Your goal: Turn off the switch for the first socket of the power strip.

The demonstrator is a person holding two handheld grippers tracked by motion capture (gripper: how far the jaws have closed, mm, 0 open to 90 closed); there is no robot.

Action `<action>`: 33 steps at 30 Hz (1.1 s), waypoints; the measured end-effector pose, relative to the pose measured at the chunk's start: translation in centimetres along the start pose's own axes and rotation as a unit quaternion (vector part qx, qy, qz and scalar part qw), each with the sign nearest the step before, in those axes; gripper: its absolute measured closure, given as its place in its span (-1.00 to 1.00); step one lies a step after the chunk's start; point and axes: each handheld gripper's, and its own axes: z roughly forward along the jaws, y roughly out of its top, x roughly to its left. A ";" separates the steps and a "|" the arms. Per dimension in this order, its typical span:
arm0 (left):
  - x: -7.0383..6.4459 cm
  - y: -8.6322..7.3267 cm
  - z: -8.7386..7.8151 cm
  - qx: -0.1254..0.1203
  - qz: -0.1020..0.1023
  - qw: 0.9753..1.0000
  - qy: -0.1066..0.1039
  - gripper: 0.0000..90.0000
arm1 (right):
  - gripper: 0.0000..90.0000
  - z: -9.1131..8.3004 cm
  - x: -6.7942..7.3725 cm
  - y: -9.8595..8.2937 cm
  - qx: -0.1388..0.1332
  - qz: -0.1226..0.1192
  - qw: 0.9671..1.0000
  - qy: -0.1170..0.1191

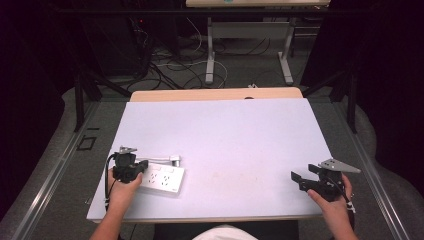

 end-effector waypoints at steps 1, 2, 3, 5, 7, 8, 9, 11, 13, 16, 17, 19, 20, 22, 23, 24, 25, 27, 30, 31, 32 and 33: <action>0.0 0.0 0.0 0.000 0.000 1.000 0.000 1.00 | -0.51 0.0 0.0 0.0 0.001 0.000 1.000 0.000; 0.0 0.0 0.0 -0.001 0.000 1.000 0.000 1.00 | -0.51 0.0 0.0 0.0 -0.001 0.000 1.000 0.000; 0.0 0.0 0.0 -0.001 -0.001 1.000 0.000 1.00 | -0.51 0.0 0.0 0.0 -0.001 0.000 1.000 0.000; 0.0 -0.1 0.0 -0.003 -0.002 1.000 -0.003 1.00 | -0.51 0.0 0.0 0.0 0.000 0.001 1.000 0.003; -0.1 -0.1 0.1 -0.003 0.003 1.000 0.001 1.00 | -0.51 0.0 0.0 0.0 0.000 0.001 1.000 0.003; -0.1 -0.2 0.3 -0.003 0.008 1.000 0.000 1.00 | -0.51 0.0 0.0 0.0 -0.001 0.001 1.000 0.003; -0.1 -0.2 0.3 -0.003 0.008 1.000 0.000 1.00 | -0.51 0.0 0.0 0.0 -0.001 0.001 1.000 0.003; -0.2 -0.2 0.3 -0.005 0.011 1.000 0.001 1.00 | -0.51 0.0 0.0 0.0 -0.001 0.001 1.000 0.003; -0.3 -0.2 0.3 -0.001 0.011 1.000 0.002 1.00 | -0.51 0.1 -0.1 0.0 0.000 0.001 1.000 0.004; -0.2 -0.2 0.3 -0.003 0.007 1.000 0.000 1.00 | -0.51 0.1 -0.1 0.0 0.000 0.003 1.000 0.003; -0.2 -0.2 0.3 -0.004 0.007 1.000 0.000 1.00 | -0.51 0.1 0.0 0.0 0.000 0.004 1.000 0.004; -0.2 -0.2 0.3 -0.005 0.010 1.000 0.000 1.00 | -0.51 0.1 0.0 -0.1 0.002 0.009 1.000 0.002; -0.2 -0.2 0.3 -0.005 0.010 1.000 0.000 1.00 | -0.51 0.1 0.0 -0.1 0.002 0.009 1.000 0.002; -0.2 -0.2 0.3 -0.006 0.009 1.000 0.000 1.00 | -0.51 0.1 0.0 -0.1 0.002 0.009 1.000 0.002; -0.2 -0.2 0.3 -0.006 0.010 1.000 0.000 1.00 | -0.51 0.1 0.0 -0.1 0.002 0.009 1.000 0.002; -0.2 -0.2 0.3 -0.006 0.009 1.000 -0.001 1.00 | -0.51 0.1 0.0 -0.1 0.002 0.009 1.000 0.001; -0.2 -0.2 0.3 -0.006 0.009 1.000 -0.001 1.00 | -0.51 0.1 0.0 -0.1 0.001 0.009 1.000 0.001; -0.2 -0.2 0.3 -0.006 0.009 1.000 0.001 1.00 | -0.51 0.1 0.0 -0.1 0.001 0.009 1.000 0.001; -0.2 -0.2 0.3 -0.007 0.010 1.000 0.000 1.00 | -0.51 0.0 0.0 -0.1 0.001 0.009 1.000 0.001; -0.2 -0.2 0.3 -0.006 0.010 1.000 0.000 1.00 | -0.51 0.0 -0.1 -0.1 0.001 0.009 1.000 0.001; -0.3 -0.3 0.3 -0.007 0.011 1.000 0.001 1.00 | -0.51 0.1 0.0 -0.1 -0.002 0.009 1.000 -0.001; -0.3 -0.3 0.3 -0.007 0.011 1.000 0.001 1.00 | -0.51 0.1 0.0 -0.1 -0.002 0.009 1.000 -0.001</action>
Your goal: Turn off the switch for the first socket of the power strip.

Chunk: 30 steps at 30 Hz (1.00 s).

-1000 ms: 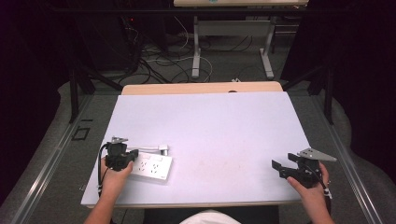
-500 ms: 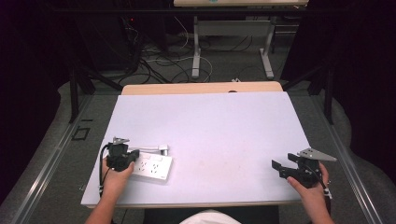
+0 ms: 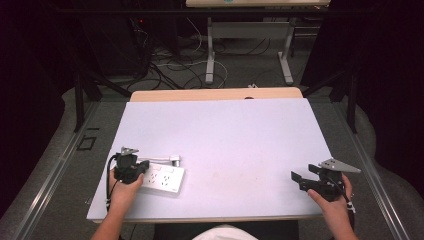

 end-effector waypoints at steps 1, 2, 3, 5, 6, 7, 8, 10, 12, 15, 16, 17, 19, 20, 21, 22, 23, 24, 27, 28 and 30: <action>0.0 0.0 0.0 0.000 0.001 1.000 0.001 1.00 | -0.51 0.0 -0.1 0.0 -0.001 -0.004 1.000 -0.001; 0.0 0.0 0.0 -0.001 0.000 1.000 0.000 1.00 | -0.51 -0.1 -0.1 0.0 0.001 -0.004 1.000 0.002; 0.0 0.0 0.0 -0.001 0.001 1.000 0.002 1.00 | -0.51 0.0 -0.1 0.0 -0.002 -0.003 1.000 -0.001; 0.0 0.0 -0.1 -0.001 0.002 1.000 0.005 1.00 | -0.51 -0.1 -0.1 0.0 -0.002 -0.003 1.000 -0.001; 0.0 -0.1 -0.1 -0.004 0.002 1.000 0.003 1.00 | -0.51 -0.1 0.0 0.0 -0.002 0.000 1.000 -0.002; 0.1 -0.1 -0.1 -0.009 0.001 1.000 0.002 1.00 | -0.51 -0.1 0.0 0.0 -0.002 0.000 1.000 -0.002; 0.1 -0.1 -0.2 -0.012 0.001 1.000 0.001 1.00 | -0.51 -0.1 0.0 0.0 -0.002 0.000 1.000 -0.001; 0.0 -0.1 -0.2 -0.014 -0.001 1.000 0.001 1.00 | -0.51 -0.1 0.0 0.0 -0.002 0.000 1.000 -0.002; 0.0 -0.1 -0.3 -0.021 0.000 1.000 0.001 1.00 | -0.51 -0.1 -0.1 0.0 0.001 -0.001 1.000 0.001; 0.0 -0.1 -0.5 -0.029 0.000 1.000 0.002 1.00 | -0.51 -0.1 -0.1 0.0 -0.001 -0.002 1.000 -0.002; 0.0 -0.1 -0.5 -0.031 -0.002 1.000 0.002 1.00 | -0.51 -0.1 -0.1 0.0 0.002 -0.002 1.000 -0.001; 0.0 -0.1 -0.6 -0.034 -0.001 0.999 0.003 1.00 | -0.51 -0.1 -0.1 0.0 0.002 -0.002 1.000 -0.001; 0.0 0.0 -0.7 -0.040 -0.001 0.999 -0.001 1.00 | -0.51 -0.1 -0.1 0.0 0.001 -0.004 1.000 0.000; 0.0 0.0 -0.8 -0.041 -0.001 0.999 -0.001 1.00 | -0.51 -0.1 -0.1 0.0 0.002 -0.002 1.000 0.000; 0.0 0.0 -0.8 -0.040 0.000 0.999 -0.003 1.00 | -0.51 -0.1 -0.1 0.0 0.002 -0.002 1.000 0.000; 0.0 0.0 -0.9 -0.045 0.000 0.999 -0.002 1.00 | -0.51 -0.1 -0.2 0.0 0.001 -0.004 1.000 0.000; 0.0 0.0 -0.9 -0.047 -0.001 0.999 -0.004 1.00 | -0.51 -0.1 -0.1 0.0 0.001 -0.003 1.000 0.001; 0.0 0.0 -0.9 -0.054 -0.004 0.999 -0.004 1.00 | -0.51 -0.1 -0.1 0.0 0.001 -0.003 1.000 0.001; -0.1 0.0 -1.1 -0.060 -0.007 0.998 -0.007 1.00 | -0.51 -0.2 -0.1 0.0 0.001 -0.001 1.000 0.001; 0.0 0.0 -1.3 -0.062 -0.007 0.998 -0.008 1.00 | -0.51 -0.2 -0.1 0.0 0.000 -0.003 1.000 0.001; 0.0 0.1 -1.4 -0.067 -0.009 0.998 -0.011 1.00 | -0.51 -0.2 -0.2 0.0 0.000 -0.003 1.000 0.001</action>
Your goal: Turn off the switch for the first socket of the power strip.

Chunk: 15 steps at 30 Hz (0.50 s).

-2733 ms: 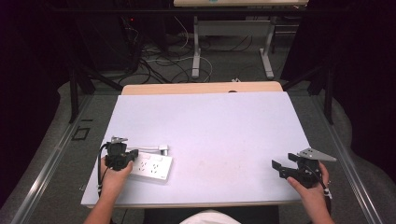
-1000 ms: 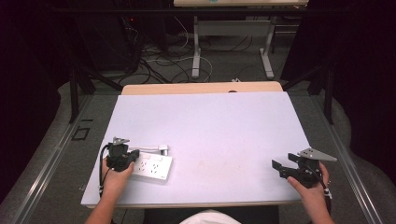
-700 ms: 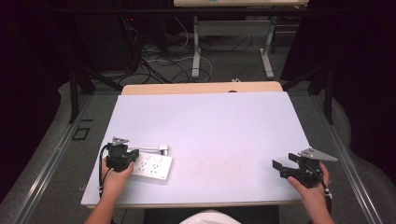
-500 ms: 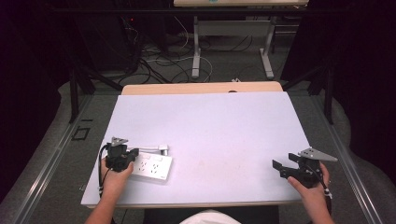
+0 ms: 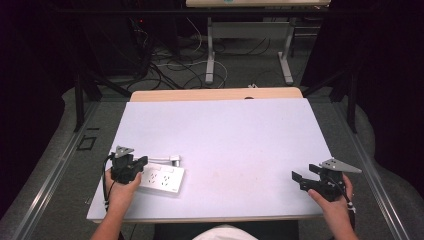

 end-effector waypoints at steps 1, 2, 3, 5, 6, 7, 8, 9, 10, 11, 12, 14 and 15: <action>0.0 0.0 -0.1 -0.002 -0.001 1.000 -0.001 1.00 | -0.51 0.0 0.0 0.0 0.000 0.000 1.000 0.000; 0.0 0.1 -0.2 0.002 -0.001 1.000 -0.002 1.00 | -0.51 0.0 0.0 0.0 -0.001 -0.001 1.000 0.000; 0.0 0.1 -0.3 0.000 -0.002 1.000 -0.004 1.00 | -0.51 0.0 0.0 0.0 -0.001 0.000 1.000 0.000; 0.0 0.1 -0.5 -0.002 -0.003 1.000 -0.007 1.00 | -0.51 0.0 0.0 0.0 -0.002 0.000 1.000 0.000; 0.0 0.2 -0.7 -0.004 -0.002 1.000 -0.010 1.00 | -0.51 0.0 0.0 0.0 -0.002 0.000 1.000 0.000; 0.0 0.2 -0.7 -0.004 -0.002 1.000 -0.010 1.00 | -0.51 0.0 0.0 0.0 -0.002 0.000 1.000 0.000; -0.1 0.2 -0.9 -0.005 -0.003 1.000 -0.012 1.00 | -0.51 0.0 0.0 0.0 -0.002 0.000 1.000 0.000; -0.2 0.2 -1.0 -0.006 -0.003 1.000 -0.014 1.00 | -0.51 0.0 0.0 0.0 -0.003 0.000 1.000 0.000; -0.2 0.3 -1.1 -0.006 -0.001 1.000 -0.015 1.00 | -0.51 0.0 0.0 0.0 -0.003 0.000 1.000 0.000; -0.3 0.3 -1.2 -0.006 -0.003 1.000 -0.016 1.00 | -0.51 0.0 0.0 0.0 -0.003 0.001 1.000 0.000; -0.3 0.3 -1.4 -0.008 -0.003 1.000 -0.018 1.00 | -0.51 0.0 0.0 0.0 -0.003 0.001 1.000 0.000; -0.4 0.5 -1.8 -0.012 -0.005 1.000 -0.022 1.00 | -0.51 0.0 0.0 0.0 -0.003 0.001 1.000 0.000; -0.4 0.5 -2.0 -0.015 -0.005 1.000 -0.025 1.00 | -0.51 0.0 0.0 0.0 -0.003 0.001 1.000 0.000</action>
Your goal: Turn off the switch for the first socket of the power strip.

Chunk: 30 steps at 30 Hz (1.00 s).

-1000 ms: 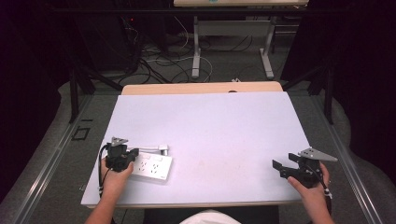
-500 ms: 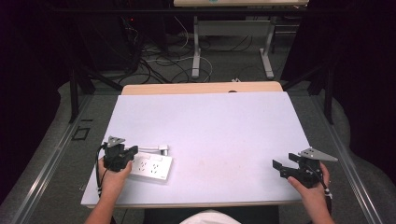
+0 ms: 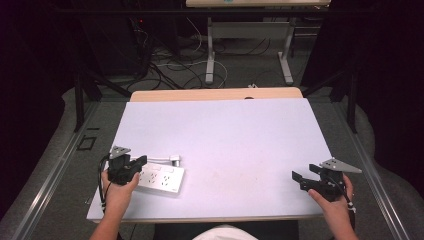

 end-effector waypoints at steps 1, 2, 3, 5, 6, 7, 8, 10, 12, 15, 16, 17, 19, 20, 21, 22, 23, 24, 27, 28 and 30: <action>0.0 0.1 -0.2 0.002 0.001 1.000 -0.002 1.00 | -0.51 0.0 0.0 0.0 0.000 0.000 1.000 0.000; -0.1 0.1 -0.3 0.000 0.001 1.000 -0.004 1.00 | -0.51 0.0 0.0 0.0 0.000 0.000 1.000 0.000; -0.2 0.2 -0.5 0.000 0.001 1.000 -0.004 1.00 | -0.51 0.0 0.0 0.0 0.000 -0.001 1.000 0.000; -0.3 0.3 -0.7 0.000 0.002 1.000 -0.008 1.00 | -0.51 0.0 -0.1 0.0 0.000 0.000 1.000 -0.001; -0.4 0.3 -0.8 -0.002 0.001 1.000 -0.009 1.00 | -0.51 0.0 0.0 0.0 0.000 0.003 1.000 -0.001; -0.5 0.4 -0.9 -0.002 0.003 1.000 -0.011 1.00 | -0.51 0.1 -0.1 0.0 -0.003 0.000 1.000 -0.004; -0.5 0.4 -1.1 -0.001 0.005 1.000 -0.012 1.00 | -0.51 0.0 -0.1 0.0 -0.002 0.000 1.000 -0.002; -0.7 0.6 -1.3 -0.001 0.009 1.000 -0.016 1.00 | -0.51 0.0 -0.1 0.0 -0.005 0.000 1.000 -0.005; -1.0 0.6 -1.5 -0.007 0.010 1.000 -0.019 1.00 | -0.51 0.0 -0.1 0.0 -0.007 0.006 1.000 -0.006; -1.3 0.8 -1.7 -0.005 0.015 1.000 -0.026 1.00 | -0.51 -0.1 -0.3 0.1 -0.007 0.000 1.000 -0.002; -1.4 0.8 -1.8 -0.007 0.014 1.000 -0.027 1.00 | -0.51 -0.1 -0.3 0.1 -0.007 0.000 1.000 -0.002; -1.5 0.9 -1.8 -0.010 0.016 0.999 -0.028 1.00 | -0.51 -0.1 -0.3 0.1 -0.008 -0.001 1.000 -0.004; -1.8 0.9 -1.7 -0.014 0.017 0.999 -0.031 0.99 | -0.51 -0.1 -0.2 0.1 -0.012 0.008 1.000 -0.008; -1.9 0.9 -1.7 -0.010 0.018 0.999 -0.035 0.99 | -0.51 -0.1 -0.2 0.1 -0.012 0.008 1.000 -0.008; -2.0 0.9 -1.6 -0.015 0.019 0.999 -0.035 0.99 | -0.51 0.1 -0.2 0.0 -0.021 0.009 1.000 -0.007; -2.2 0.8 -1.5 -0.020 0.018 0.999 -0.037 0.97 | -0.51 0.0 -0.2 0.1 -0.014 0.007 1.000 -0.007; -2.3 0.9 -1.6 -0.013 0.021 0.999 -0.041 0.96 | -0.51 -0.1 -0.2 0.1 -0.007 0.005 1.000 -0.004; -2.5 0.9 -1.5 -0.020 0.021 0.999 -0.041 0.95 | -0.51 -0.3 -0.2 0.2 0.002 0.004 1.000 -0.003; -2.9 1.1 -1.6 -0.013 0.029 0.998 -0.053 0.88 | -0.51 -0.1 -0.2 0.1 -0.005 0.003 1.000 -0.002; -3.0 1.2 -1.5 -0.015 0.031 0.998 -0.055 0.85 | -0.51 -0.1 -0.1 0.1 -0.008 0.006 1.000 0.000; -3.4 1.3 -1.6 -0.016 0.034 0.997 -0.061 0.75 | -0.51 -0.1 0.0 0.1 -0.012 0.007 1.000 -0.003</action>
